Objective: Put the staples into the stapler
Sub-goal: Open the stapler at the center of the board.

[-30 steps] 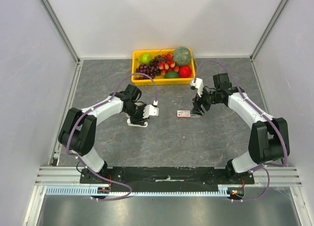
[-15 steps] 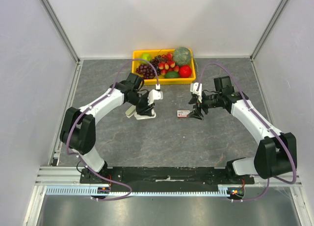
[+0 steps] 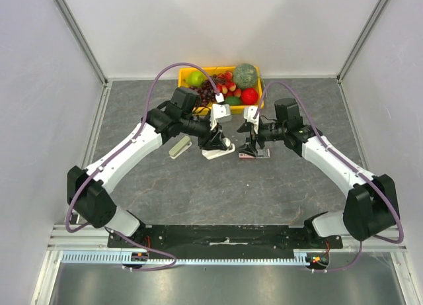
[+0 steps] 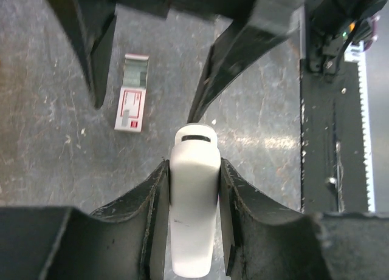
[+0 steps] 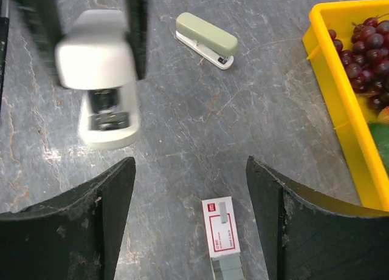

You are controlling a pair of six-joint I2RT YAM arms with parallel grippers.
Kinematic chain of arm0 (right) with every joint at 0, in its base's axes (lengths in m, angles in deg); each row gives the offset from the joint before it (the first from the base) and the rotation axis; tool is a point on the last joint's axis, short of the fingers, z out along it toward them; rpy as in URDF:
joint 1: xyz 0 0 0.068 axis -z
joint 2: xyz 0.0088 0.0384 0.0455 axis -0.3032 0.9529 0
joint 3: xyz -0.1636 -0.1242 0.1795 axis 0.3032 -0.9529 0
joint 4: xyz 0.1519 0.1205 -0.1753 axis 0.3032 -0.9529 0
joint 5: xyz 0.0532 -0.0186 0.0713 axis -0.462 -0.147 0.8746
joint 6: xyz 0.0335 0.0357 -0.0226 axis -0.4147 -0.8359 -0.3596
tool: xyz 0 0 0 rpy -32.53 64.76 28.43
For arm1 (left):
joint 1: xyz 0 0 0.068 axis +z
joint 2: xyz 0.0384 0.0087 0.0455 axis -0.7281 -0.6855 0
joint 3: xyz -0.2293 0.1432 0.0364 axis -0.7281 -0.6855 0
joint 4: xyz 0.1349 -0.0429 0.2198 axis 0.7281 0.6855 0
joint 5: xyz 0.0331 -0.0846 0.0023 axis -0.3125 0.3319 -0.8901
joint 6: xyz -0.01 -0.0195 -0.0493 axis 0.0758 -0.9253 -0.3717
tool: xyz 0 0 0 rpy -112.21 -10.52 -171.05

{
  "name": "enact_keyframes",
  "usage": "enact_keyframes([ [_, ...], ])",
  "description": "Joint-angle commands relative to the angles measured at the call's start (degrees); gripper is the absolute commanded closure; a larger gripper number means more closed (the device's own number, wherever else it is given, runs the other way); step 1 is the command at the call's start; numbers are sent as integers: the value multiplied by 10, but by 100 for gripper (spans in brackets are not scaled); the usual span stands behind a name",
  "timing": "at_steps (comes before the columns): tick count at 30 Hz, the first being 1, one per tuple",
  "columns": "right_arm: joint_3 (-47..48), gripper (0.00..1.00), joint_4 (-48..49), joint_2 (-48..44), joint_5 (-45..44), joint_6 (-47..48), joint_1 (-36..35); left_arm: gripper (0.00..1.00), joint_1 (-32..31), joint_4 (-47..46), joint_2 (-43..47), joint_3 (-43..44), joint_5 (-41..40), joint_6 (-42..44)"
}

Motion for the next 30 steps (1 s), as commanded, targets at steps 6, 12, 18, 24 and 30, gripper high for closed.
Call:
enact_keyframes([
  [6,21,19,36,25,104,-50,-11,98,-39,-54,37,20,-36,-79],
  [12,31,18,-41,21,142,16,-15,98,-48,-65,31,16,-65,-73],
  [18,57,19,-153,35,141,118,-16,98,-50,-65,23,16,-69,-72],
  [24,51,23,-77,40,122,44,-18,98,-63,-65,15,12,-71,-70],
  [30,35,26,-19,31,109,-10,-19,98,-75,-63,8,5,-86,-65],
])
